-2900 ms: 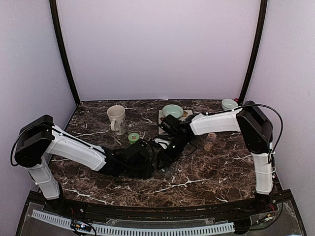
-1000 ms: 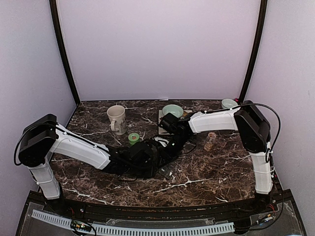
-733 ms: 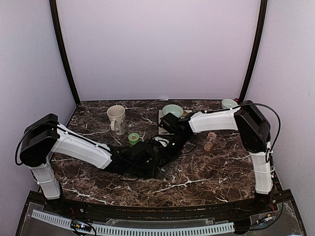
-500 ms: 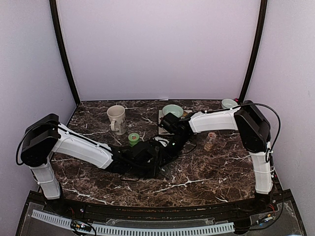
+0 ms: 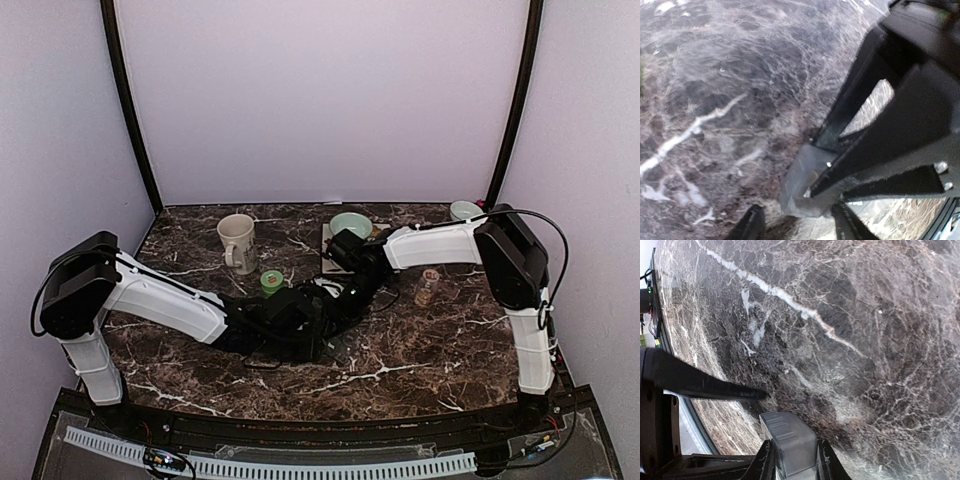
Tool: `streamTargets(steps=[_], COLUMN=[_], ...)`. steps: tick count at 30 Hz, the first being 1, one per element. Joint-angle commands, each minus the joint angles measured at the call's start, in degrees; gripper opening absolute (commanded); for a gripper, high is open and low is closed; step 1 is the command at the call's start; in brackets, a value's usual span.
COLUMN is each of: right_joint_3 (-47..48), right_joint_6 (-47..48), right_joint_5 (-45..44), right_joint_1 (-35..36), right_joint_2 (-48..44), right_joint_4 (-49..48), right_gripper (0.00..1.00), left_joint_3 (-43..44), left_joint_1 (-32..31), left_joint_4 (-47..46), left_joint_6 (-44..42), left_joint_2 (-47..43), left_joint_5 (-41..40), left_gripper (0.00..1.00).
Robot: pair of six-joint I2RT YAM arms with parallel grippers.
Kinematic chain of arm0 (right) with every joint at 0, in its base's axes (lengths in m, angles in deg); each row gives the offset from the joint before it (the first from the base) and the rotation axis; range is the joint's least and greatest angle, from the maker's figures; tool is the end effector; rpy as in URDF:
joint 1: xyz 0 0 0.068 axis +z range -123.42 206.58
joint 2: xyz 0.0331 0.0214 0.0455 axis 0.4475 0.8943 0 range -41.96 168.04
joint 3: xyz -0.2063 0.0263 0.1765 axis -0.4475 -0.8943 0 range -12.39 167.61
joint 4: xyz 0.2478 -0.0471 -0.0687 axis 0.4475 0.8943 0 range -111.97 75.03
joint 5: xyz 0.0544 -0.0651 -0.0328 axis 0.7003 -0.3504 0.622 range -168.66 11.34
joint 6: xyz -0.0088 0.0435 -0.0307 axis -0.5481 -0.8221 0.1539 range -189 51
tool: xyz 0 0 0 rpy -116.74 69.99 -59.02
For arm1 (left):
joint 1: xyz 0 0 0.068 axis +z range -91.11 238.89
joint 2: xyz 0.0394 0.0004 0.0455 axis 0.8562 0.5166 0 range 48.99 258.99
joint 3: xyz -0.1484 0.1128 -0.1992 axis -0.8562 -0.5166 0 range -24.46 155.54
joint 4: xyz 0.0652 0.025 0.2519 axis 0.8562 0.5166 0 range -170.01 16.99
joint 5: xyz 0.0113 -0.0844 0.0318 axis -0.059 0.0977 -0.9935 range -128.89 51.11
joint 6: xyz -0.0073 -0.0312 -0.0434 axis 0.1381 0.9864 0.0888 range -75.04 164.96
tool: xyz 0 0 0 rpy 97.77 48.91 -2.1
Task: Sort the pills into containers
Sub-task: Close the lid of the pill container.
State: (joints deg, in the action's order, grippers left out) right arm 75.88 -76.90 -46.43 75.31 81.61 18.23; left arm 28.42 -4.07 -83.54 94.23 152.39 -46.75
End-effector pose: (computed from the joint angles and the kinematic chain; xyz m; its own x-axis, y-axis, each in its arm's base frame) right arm 0.2672 0.3333 0.1399 -0.7320 -0.6579 -0.1771 -0.6292 0.5532 0.5460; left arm 0.1670 -0.3165 0.1395 -0.8534 0.0207 -0.5208 0.2962 0.8415 -0.4518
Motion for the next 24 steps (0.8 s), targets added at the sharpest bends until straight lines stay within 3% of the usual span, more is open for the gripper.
streamTargets(steps=[1, 5, 17, 24], right_joint_3=[-2.7, -2.4, -4.7, -5.6], right_joint_6=[-1.4, -2.2, -5.0, -7.8], right_joint_5=[-3.2, -1.4, 3.4, 8.0], right_joint_1=[1.2, 0.4, -1.4, -2.6], right_joint_2=[6.7, 6.8, 6.3, 4.1], right_joint_4=[2.9, 2.8, 0.9, -2.2], right_gripper=[0.19, 0.18, 0.13, 0.11], left_joint_3=[-3.8, -5.2, -11.7, -17.6], left_joint_1=[1.7, 2.0, 2.4, 2.6], left_joint_4=[4.3, 4.0, -2.5, -11.9], left_joint_6=[-0.5, -0.6, 1.8, 2.8], left_joint_2=[-0.7, -2.9, -7.4, -10.7], left_joint_5=[-2.8, -3.5, -2.8, -1.1], left_gripper=[0.56, 0.62, 0.62, 0.62])
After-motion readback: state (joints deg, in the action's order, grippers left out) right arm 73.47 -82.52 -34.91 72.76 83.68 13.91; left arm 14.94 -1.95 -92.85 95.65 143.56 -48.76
